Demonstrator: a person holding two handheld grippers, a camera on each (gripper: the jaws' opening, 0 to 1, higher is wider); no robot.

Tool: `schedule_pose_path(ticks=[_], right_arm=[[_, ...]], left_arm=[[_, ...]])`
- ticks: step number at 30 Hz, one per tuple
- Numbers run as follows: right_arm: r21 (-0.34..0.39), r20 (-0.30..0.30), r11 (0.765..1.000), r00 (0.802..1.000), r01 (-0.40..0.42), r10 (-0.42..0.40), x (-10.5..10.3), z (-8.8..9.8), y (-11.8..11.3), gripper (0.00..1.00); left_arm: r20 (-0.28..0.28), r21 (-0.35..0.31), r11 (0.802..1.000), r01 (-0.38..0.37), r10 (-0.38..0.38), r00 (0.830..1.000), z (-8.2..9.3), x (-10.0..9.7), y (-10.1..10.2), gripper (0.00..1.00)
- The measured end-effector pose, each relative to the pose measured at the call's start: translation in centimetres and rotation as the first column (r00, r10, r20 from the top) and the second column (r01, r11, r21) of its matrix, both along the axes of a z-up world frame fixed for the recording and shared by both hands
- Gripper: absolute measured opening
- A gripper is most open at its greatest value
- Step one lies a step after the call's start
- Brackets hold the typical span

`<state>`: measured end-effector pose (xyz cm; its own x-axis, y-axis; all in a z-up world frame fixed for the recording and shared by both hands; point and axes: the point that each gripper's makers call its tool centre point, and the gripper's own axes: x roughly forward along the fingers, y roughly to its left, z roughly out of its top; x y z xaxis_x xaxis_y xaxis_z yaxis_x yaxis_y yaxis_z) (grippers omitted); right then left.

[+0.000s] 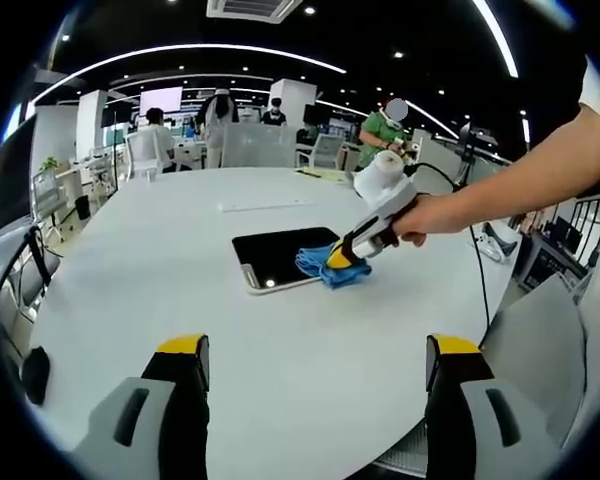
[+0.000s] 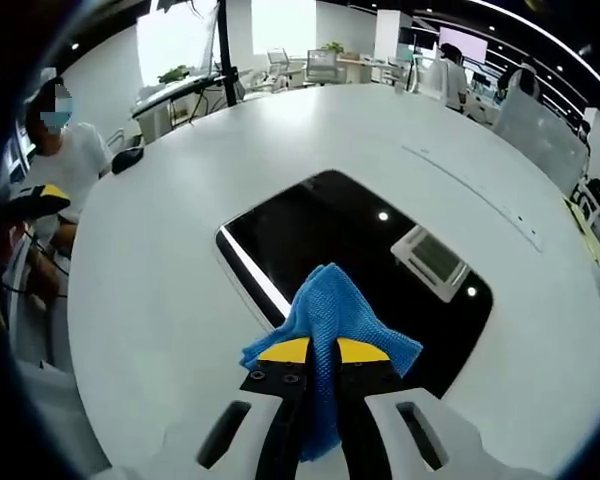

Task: Wipe the mirror surface with the cleaning cloth until all visible marks leave the cleaned area.

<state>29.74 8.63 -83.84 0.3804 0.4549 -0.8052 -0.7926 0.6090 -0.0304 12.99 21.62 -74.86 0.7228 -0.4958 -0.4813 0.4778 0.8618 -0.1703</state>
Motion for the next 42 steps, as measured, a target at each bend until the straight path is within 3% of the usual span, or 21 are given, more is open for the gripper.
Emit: schedule_pose_path(ticks=[11, 42], right_arm=[[0.006, -0.004, 1.000, 1.000, -0.025, 0.026, 1.6, -1.0, 1.2, 0.04], [0.026, -0.003, 0.996, 0.996, -0.085, 0.085, 0.7, -0.9, 6.2, 0.04]], left_arm=[[0.001, -0.002, 1.000, -0.009, 0.009, 1.000, 0.2, -0.2, 0.0, 0.90], [0.003, -0.008, 0.999, -0.031, 0.031, 0.999, 0.3, -0.7, 1.3, 0.89]])
